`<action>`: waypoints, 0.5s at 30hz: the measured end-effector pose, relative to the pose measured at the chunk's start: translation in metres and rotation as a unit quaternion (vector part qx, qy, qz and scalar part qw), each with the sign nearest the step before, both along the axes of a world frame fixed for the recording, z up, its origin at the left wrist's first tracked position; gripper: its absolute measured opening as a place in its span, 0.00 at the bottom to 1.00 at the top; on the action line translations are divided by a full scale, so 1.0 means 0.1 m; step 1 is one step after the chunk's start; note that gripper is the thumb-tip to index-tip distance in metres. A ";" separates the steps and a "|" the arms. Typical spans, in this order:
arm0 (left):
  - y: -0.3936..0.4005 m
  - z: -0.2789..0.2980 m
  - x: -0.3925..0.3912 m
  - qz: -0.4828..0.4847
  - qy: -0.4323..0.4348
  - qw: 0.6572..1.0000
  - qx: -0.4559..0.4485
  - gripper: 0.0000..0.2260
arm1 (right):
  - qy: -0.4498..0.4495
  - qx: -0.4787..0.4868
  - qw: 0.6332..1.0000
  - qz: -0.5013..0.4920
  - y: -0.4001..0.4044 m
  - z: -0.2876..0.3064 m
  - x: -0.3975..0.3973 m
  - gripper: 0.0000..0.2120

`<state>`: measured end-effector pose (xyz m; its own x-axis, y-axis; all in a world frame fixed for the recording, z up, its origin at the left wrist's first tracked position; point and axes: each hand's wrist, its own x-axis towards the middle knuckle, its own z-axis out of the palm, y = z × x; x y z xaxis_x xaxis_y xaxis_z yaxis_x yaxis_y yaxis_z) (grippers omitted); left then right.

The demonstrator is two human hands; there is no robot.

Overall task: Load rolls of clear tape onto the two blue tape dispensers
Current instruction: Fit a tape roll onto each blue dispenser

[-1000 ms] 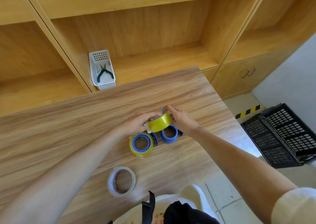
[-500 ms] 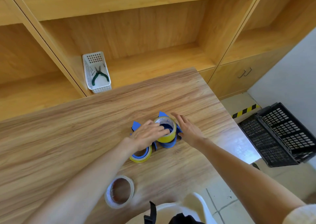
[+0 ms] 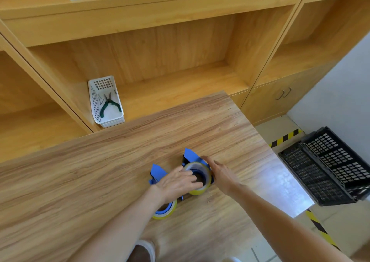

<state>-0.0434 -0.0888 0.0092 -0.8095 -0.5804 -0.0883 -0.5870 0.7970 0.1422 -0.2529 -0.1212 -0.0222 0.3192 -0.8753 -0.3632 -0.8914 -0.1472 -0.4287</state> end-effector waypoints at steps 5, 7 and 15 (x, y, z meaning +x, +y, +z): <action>-0.03 -0.09 -0.04 0.001 -0.040 0.999 0.033 0.19 | -0.004 -0.004 1.000 0.002 -0.03 0.01 0.00 0.32; -0.02 -0.10 -0.05 0.013 -0.039 0.998 0.046 0.17 | -0.005 -0.006 1.000 0.006 -0.02 0.01 0.01 0.32; 0.01 -0.10 -0.05 0.056 -0.015 0.995 0.085 0.06 | -0.011 -0.002 1.000 0.005 -0.01 0.03 0.02 0.33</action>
